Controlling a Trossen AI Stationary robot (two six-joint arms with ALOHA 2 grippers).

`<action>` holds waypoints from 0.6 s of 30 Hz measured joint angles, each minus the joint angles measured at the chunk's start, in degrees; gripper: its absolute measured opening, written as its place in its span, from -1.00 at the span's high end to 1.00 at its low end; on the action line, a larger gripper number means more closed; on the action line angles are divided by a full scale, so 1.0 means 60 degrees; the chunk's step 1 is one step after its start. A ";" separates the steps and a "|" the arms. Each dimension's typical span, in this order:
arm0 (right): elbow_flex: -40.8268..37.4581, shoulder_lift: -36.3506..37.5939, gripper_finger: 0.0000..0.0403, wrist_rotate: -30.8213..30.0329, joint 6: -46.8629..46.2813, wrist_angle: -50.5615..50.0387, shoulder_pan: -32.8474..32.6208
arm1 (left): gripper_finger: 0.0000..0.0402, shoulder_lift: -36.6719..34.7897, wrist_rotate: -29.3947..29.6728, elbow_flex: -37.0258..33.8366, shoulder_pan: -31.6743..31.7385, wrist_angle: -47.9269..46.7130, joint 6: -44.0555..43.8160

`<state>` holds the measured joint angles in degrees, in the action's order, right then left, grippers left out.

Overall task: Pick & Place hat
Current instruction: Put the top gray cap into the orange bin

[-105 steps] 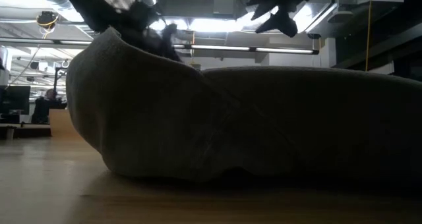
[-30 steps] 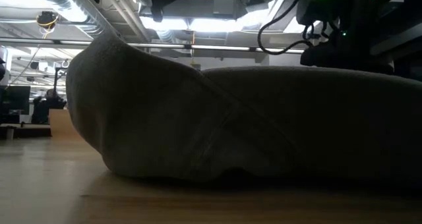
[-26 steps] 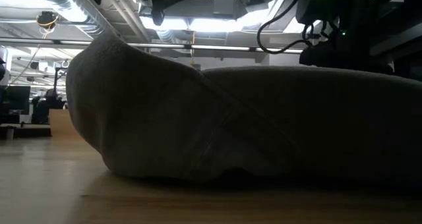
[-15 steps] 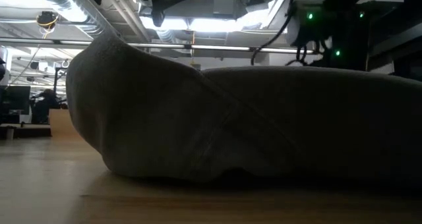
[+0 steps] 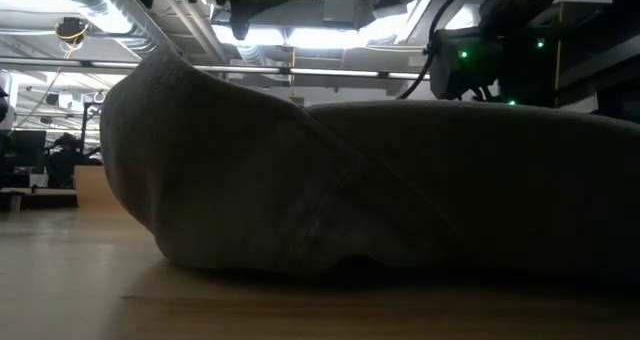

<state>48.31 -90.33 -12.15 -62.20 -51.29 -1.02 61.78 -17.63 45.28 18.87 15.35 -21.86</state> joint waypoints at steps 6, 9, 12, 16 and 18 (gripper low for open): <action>0.0358 0.0520 0.92 0.0276 0.0333 -0.0519 -0.0162 | 0.08 0.0000 0.0000 0.0000 0.0000 -0.0174 0.0162; 0.0812 0.0996 0.91 0.0384 0.0314 -0.0756 -0.0259 | 0.08 0.0000 0.0001 0.0000 0.0000 -0.0200 0.0699; 0.1477 0.1751 0.94 0.0420 0.0439 -0.0952 -0.0346 | 0.08 0.0000 0.0104 0.0000 0.0004 -0.0218 0.1273; 0.2468 0.2908 0.94 0.0133 0.0647 -0.1207 -0.0338 | 0.08 0.0000 0.0972 0.0000 0.0004 -0.0251 0.2331; 0.3033 0.3473 0.94 -0.0233 0.1046 -0.1154 -0.0237 | 0.08 0.0000 0.1442 0.0000 0.0004 -0.0248 0.3031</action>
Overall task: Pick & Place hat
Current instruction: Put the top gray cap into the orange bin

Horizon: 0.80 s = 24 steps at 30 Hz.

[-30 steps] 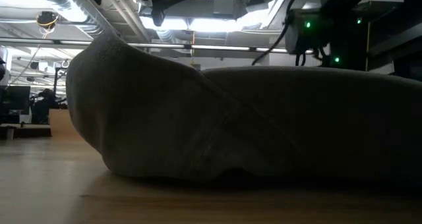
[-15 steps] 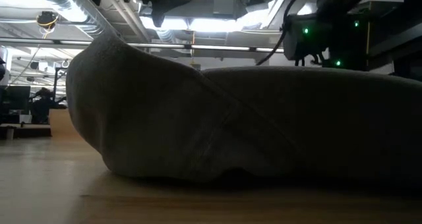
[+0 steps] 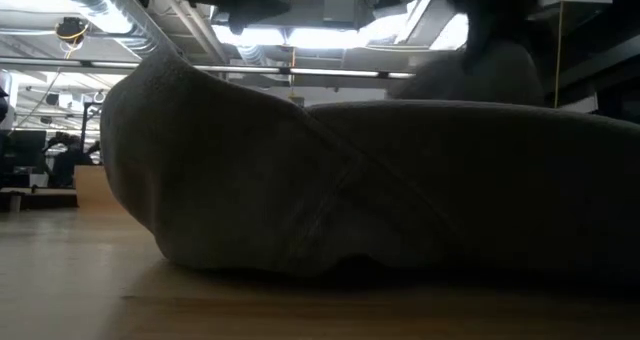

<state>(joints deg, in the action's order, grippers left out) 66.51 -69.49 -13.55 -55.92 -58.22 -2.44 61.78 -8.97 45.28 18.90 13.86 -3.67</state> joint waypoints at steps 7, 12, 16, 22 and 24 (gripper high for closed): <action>0.1966 0.1112 0.94 -0.0220 0.2371 0.0391 0.0524 | 0.08 0.0000 0.0915 0.0000 0.0000 0.0276 0.1325; 0.2707 0.1106 0.94 0.0476 0.4115 0.1243 0.0650 | 0.08 0.0241 0.1097 0.0000 -0.0034 0.1156 0.2056; 0.2726 0.0905 0.94 0.1265 0.4866 0.2191 0.0728 | 0.06 0.0594 0.1720 0.0000 -0.0218 0.1742 0.2030; 0.2726 0.0313 0.94 0.1857 0.5181 0.2368 0.0855 | -0.04 0.0922 0.1815 0.0000 -0.0685 0.2433 0.2450; 0.2726 0.0105 0.93 0.2008 0.5201 0.2370 0.0904 | -0.07 0.0940 0.1838 0.0000 -0.0794 0.2442 0.2579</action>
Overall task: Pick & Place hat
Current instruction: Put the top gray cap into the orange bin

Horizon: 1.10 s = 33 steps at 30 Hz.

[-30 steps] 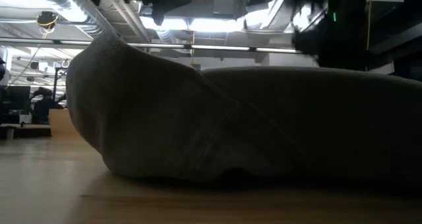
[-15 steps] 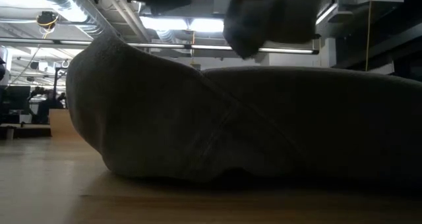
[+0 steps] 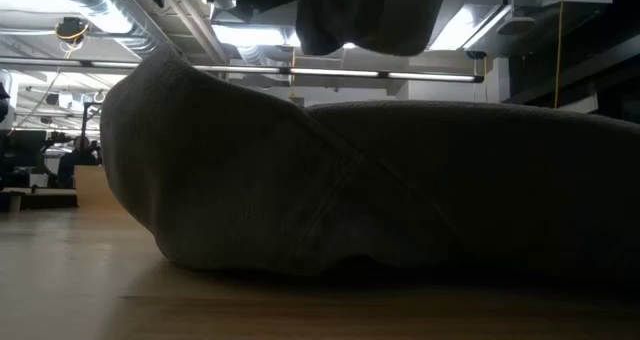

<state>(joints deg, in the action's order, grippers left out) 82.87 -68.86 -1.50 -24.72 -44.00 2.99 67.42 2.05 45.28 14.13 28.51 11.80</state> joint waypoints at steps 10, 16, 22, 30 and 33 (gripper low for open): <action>0.0000 -0.0249 0.93 -0.2182 -0.0529 -0.0756 0.0349 | -0.13 -0.0991 0.1582 0.0000 -0.0398 -0.1734 0.0676; 0.0000 -0.0215 0.93 -0.1554 -0.0317 -0.0184 0.0723 | -0.14 -0.1399 0.2246 0.0000 -0.0639 -0.1736 0.1272; 0.0000 -0.0786 0.93 0.0984 0.1061 0.1710 0.0721 | -0.14 -0.0972 0.2349 0.0004 -0.0634 -0.1412 0.1287; 0.0000 -0.1068 0.93 0.1923 0.1677 0.1987 0.0725 | -0.14 -0.0991 0.3314 0.0004 -0.0634 -0.1232 0.1340; 0.0000 -0.1047 0.93 0.1930 0.1737 0.1997 0.0725 | -0.14 -0.1009 0.2842 0.0004 -0.0569 -0.1227 0.1028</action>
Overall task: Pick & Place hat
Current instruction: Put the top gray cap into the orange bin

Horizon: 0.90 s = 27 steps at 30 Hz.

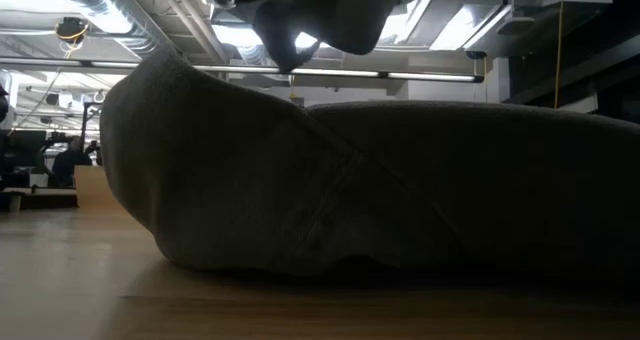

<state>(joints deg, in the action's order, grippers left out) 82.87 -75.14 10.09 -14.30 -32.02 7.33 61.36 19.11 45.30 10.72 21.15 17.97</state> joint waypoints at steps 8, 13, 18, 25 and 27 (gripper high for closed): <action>0.0000 0.0019 0.93 0.0113 0.0251 0.0005 0.0000 | -0.13 0.0004 -0.1924 0.0000 0.0590 -0.1584 -0.2141; 0.0000 0.0019 0.93 0.0275 0.0234 0.0005 0.0000 | 0.11 0.0004 -0.3023 0.0000 0.0791 -0.1459 -0.2379; 0.0000 0.0019 0.93 0.0403 0.0178 0.0001 -0.0004 | 0.73 0.0004 -0.4613 0.0000 0.1022 -0.1478 -0.3331; 0.0000 0.0024 0.92 0.0868 0.0161 -0.0337 -0.0004 | 0.90 -0.0270 -0.7005 0.0000 0.1432 -0.1021 -0.4876; 0.0000 0.0026 0.90 0.0863 -0.0020 -0.0467 -0.0004 | 0.90 -0.0432 -0.7400 0.0000 0.1499 -0.0616 -0.4829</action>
<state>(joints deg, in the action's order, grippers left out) 82.87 -74.98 15.27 -14.42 -34.82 7.31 58.77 -25.29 45.30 19.71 17.45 -11.00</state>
